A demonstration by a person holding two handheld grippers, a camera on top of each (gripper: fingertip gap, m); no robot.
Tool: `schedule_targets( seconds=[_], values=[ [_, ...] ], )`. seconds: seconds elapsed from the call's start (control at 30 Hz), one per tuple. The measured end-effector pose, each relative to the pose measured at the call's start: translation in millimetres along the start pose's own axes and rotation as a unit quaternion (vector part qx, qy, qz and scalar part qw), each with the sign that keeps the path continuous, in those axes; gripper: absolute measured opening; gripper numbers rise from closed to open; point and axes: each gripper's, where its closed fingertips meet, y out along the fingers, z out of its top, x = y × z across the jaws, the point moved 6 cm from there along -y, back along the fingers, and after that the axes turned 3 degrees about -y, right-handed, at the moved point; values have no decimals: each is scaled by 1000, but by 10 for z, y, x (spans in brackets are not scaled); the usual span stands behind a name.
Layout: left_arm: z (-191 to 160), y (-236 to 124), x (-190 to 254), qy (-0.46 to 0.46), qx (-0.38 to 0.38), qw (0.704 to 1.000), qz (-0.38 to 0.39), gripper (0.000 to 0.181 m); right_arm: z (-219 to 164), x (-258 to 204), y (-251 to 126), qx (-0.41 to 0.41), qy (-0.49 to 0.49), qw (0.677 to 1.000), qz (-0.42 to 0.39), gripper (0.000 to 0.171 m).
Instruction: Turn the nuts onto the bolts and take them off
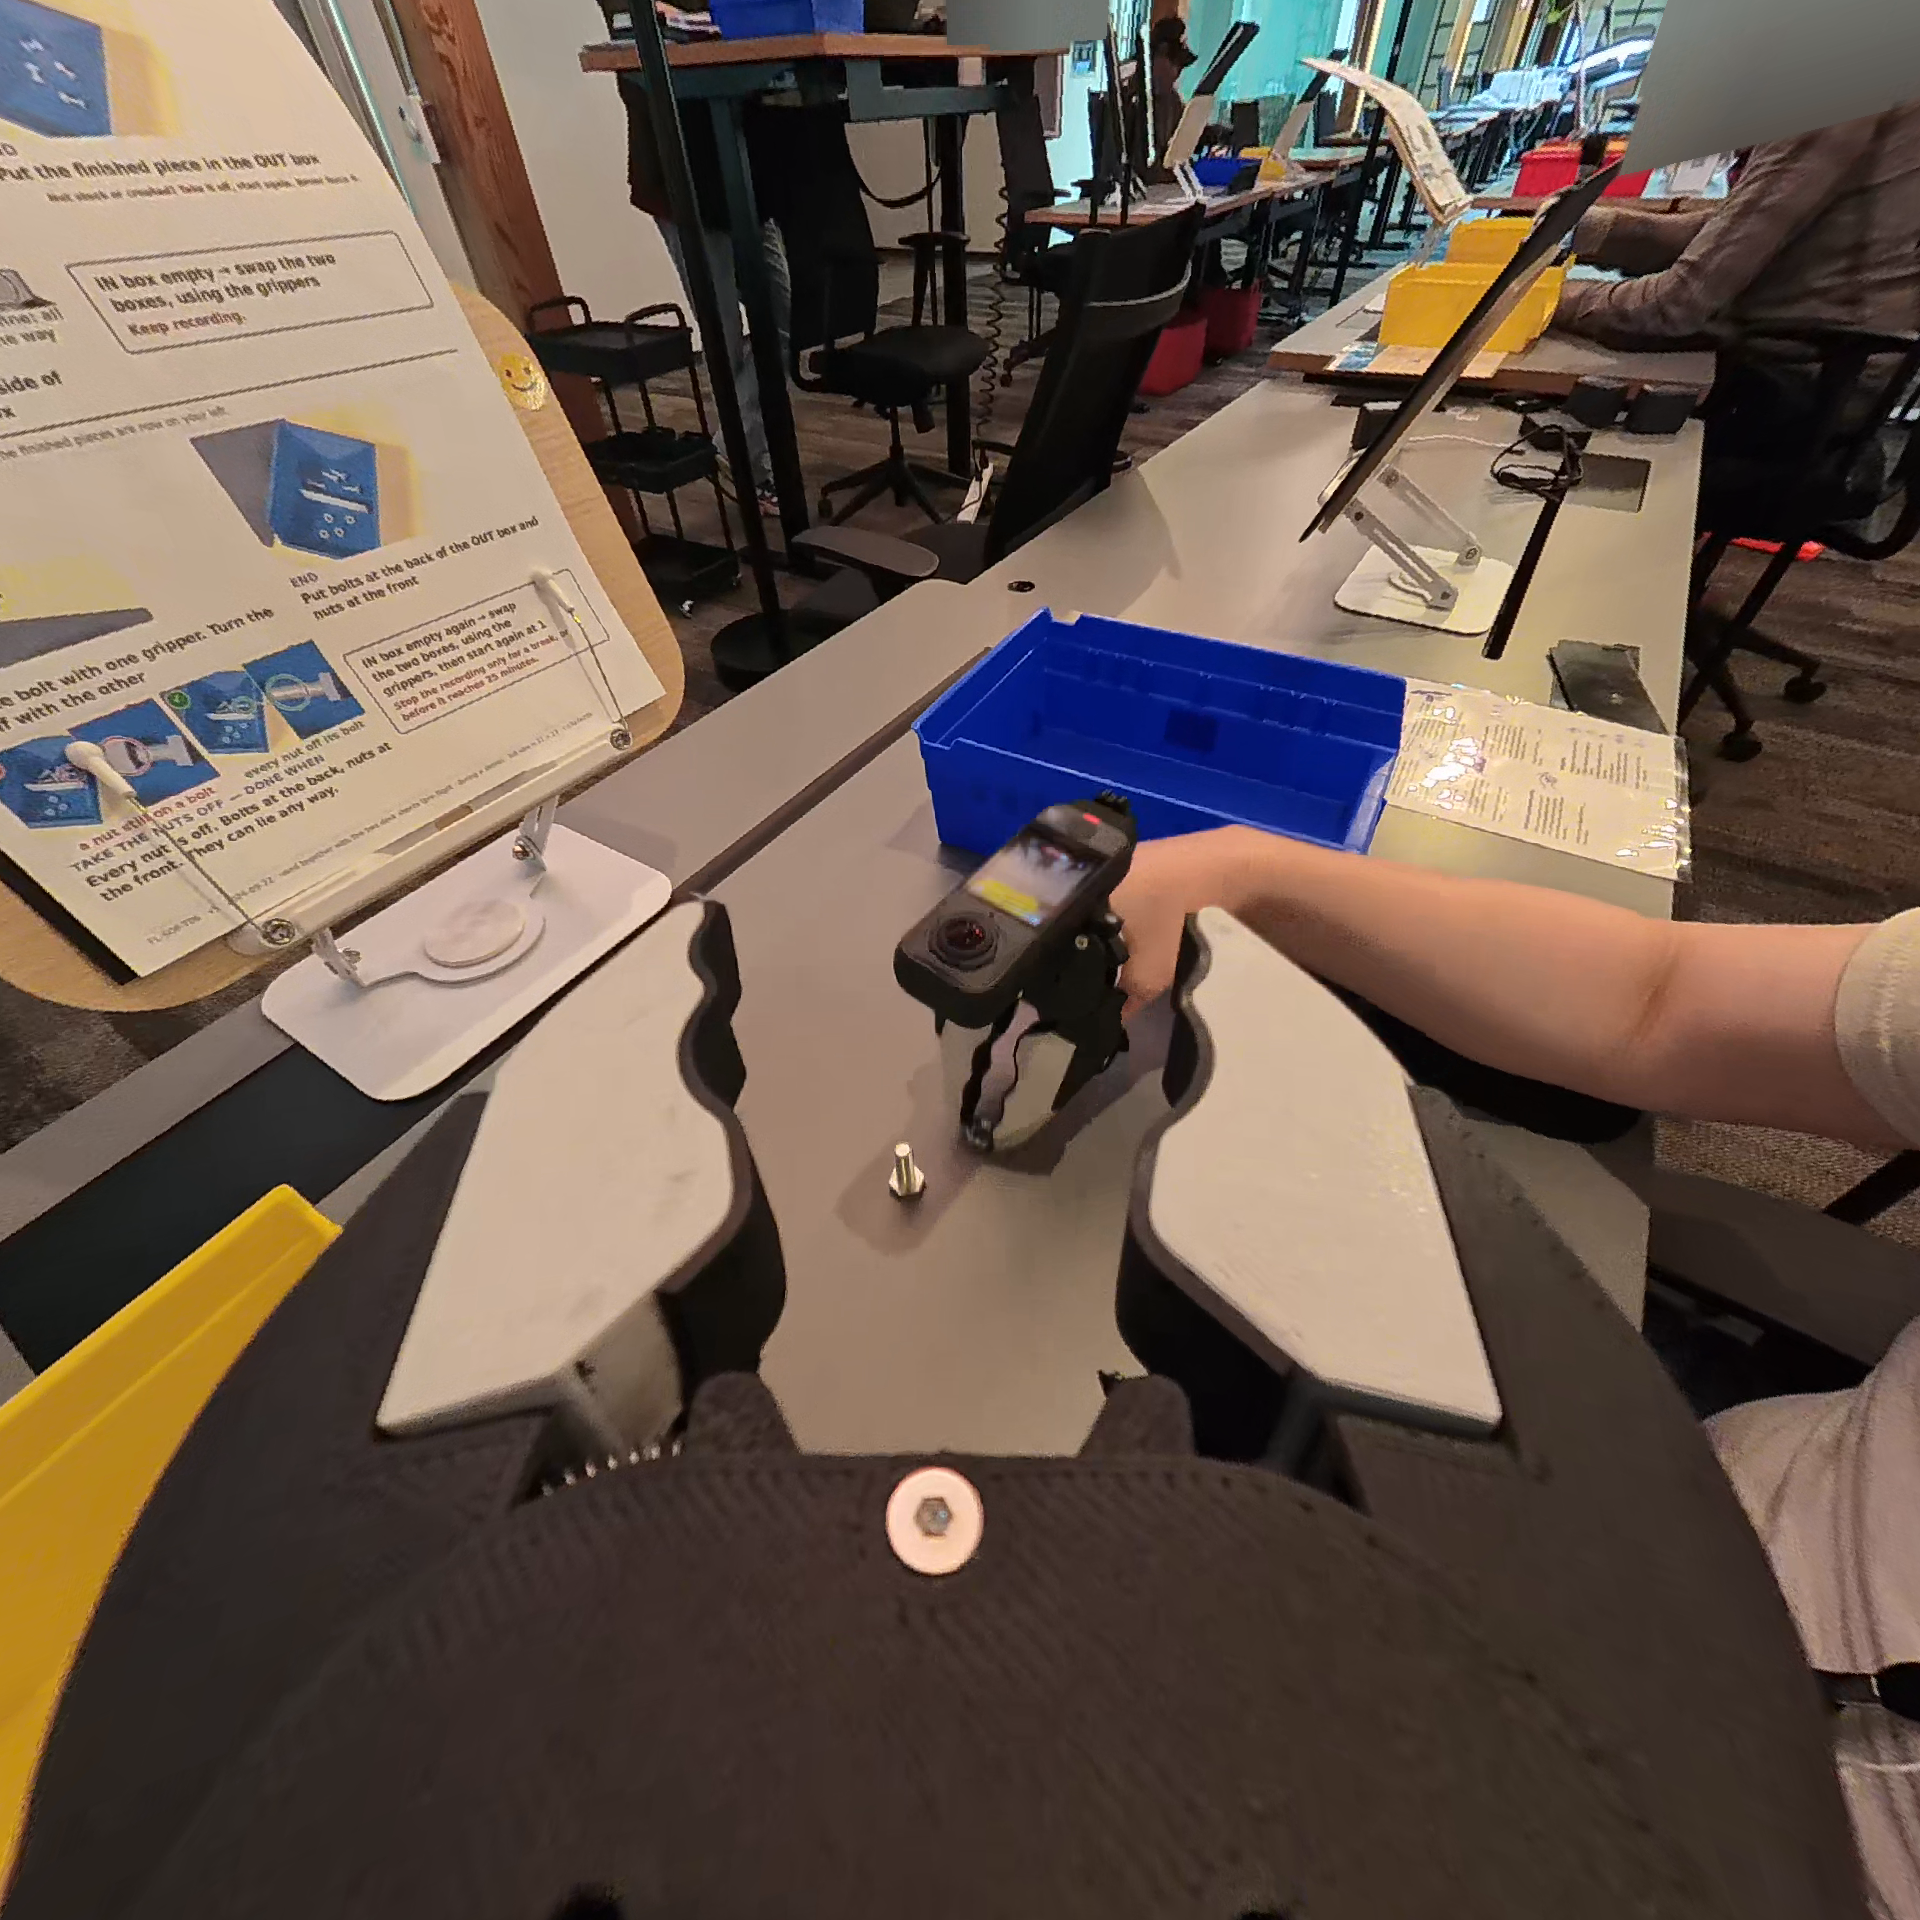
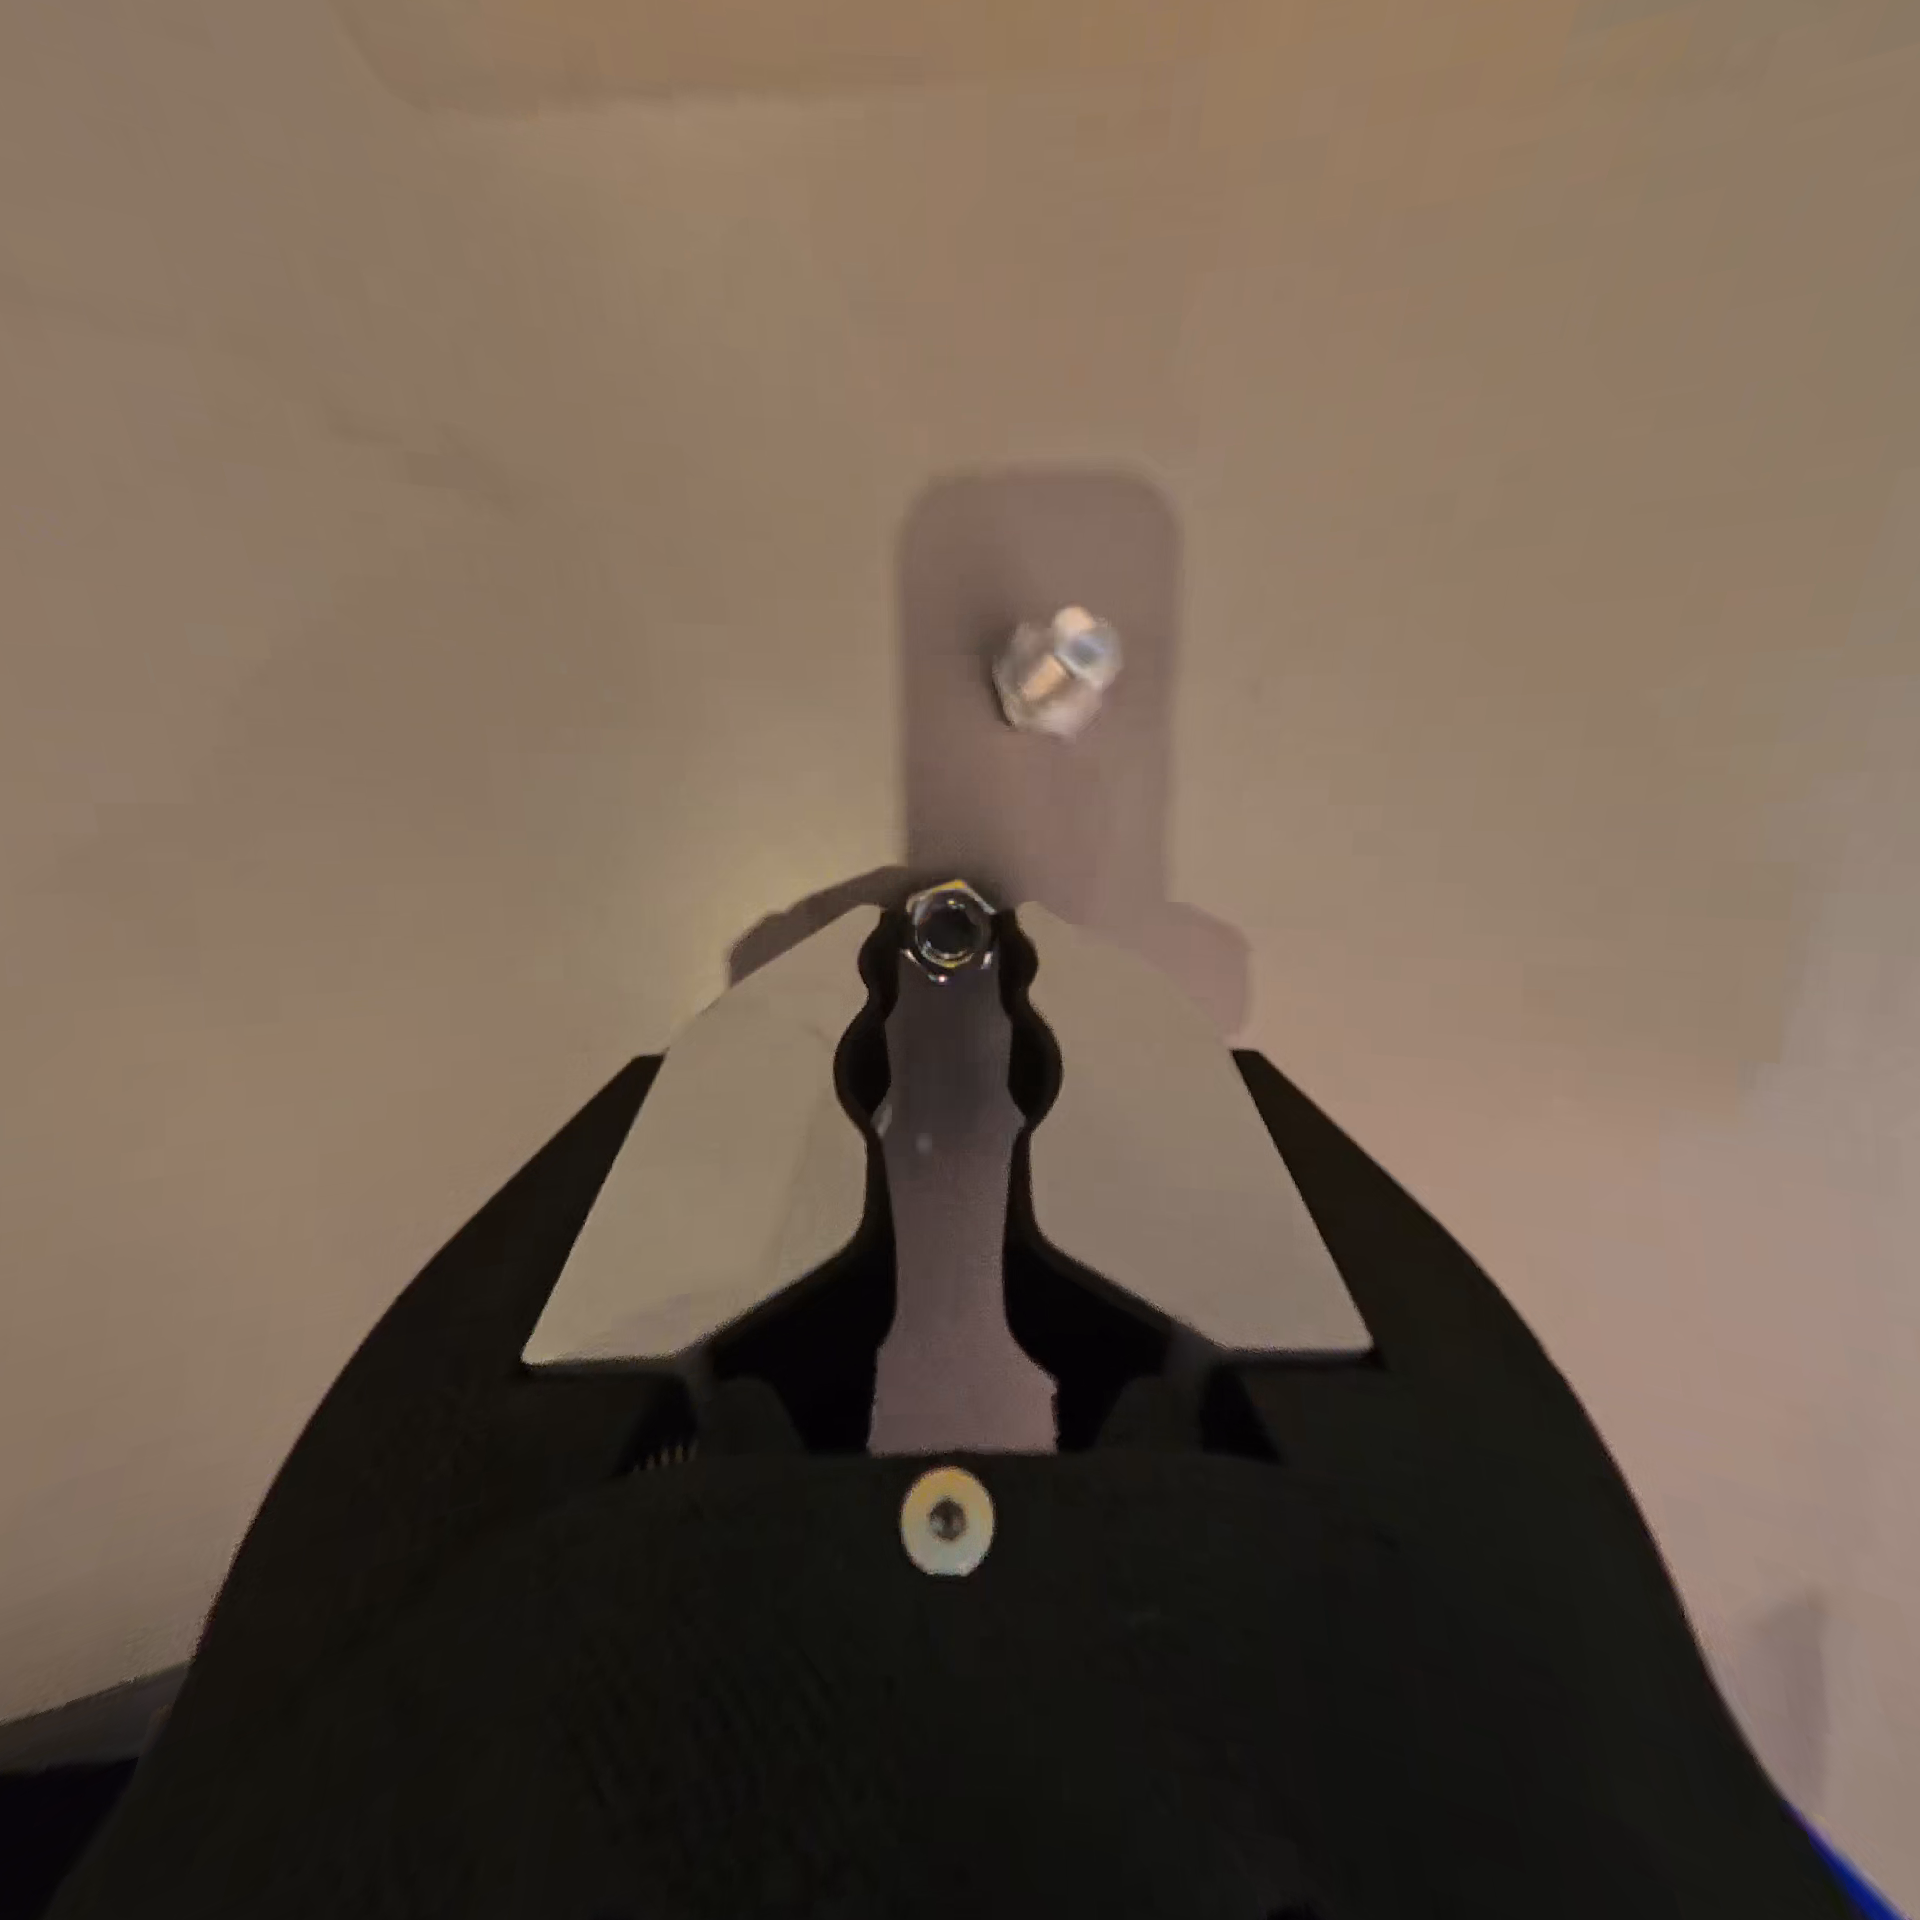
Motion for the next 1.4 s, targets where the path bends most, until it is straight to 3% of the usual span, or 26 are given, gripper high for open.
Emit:
schedule_targets(
  seconds=[0.03, 0.17, 0.27, 0.33, 0.47, 0.53, 0.6, 0.63, 0.67, 0.73, 0.87, 1.1, 1.3, 1.4],
  values=[
    [-2, -3, 0, 2, -2, 1000, 3, 80, -66, 65, -44, -15, 19, 1000, -16, 19],
    [5, -32, 6, 7, -1, 1000, 8, 80, -340, 257, -116, -72, 111, 990, -40, 19],
    [6, -52, 9, 9, -1, 1000, 9, 80, -386, 243, -122, -73, 124, 989, -21, 21],
    [3, -61, -2, 10, -1, 1000, 12, 81, -326, 246, -155, -67, 106, 991, -40, 39],
    [-1, -59, -36, 10, -1, 1000, 20, 80, 275, 166, -168, 99, 61, 991, -66, 41],
    [-20, -43, -62, 10, -8, 1000, 27, 80, 466, 92, -87, 137, 59, 988, -47, 41],
    [-42, -26, -87, 10, -16, 999, 35, 80, 474, 113, 32, 122, 66, 989, -53, 32],
    [-49, -17, -94, 12, -19, 999, 37, 80, 444, 125, 66, 112, 66, 990, -51, 12],
    [-53, -8, -97, 13, -20, 999, 36, 80, 433, 127, 49, 113, 70, 990, -42, 11],
    [-55, 16, -96, 16, -18, 999, 30, 79, 423, 142, -90, 128, 93, 987, -22, 11],
    [-88, 179, -49, 17, -28, 999, 1, 73, 486, 172, -621, 233, 151, 960, 30, 10],
    [-451, 898, 65, 23, -130, 989, -60, 67, 464, 15, -1495, 335, 166, 925, 70, 10],
    [-569, 1254, 106, -53, -104, 981, -155, 53, 520, -133, -1717, 354, 146, 922, 64, 10],
    [-597, 1290, 77, -47, -93, 982, -158, 42, 551, -176, -1745, 360, 141, 919, 75, 10]
  ],
)
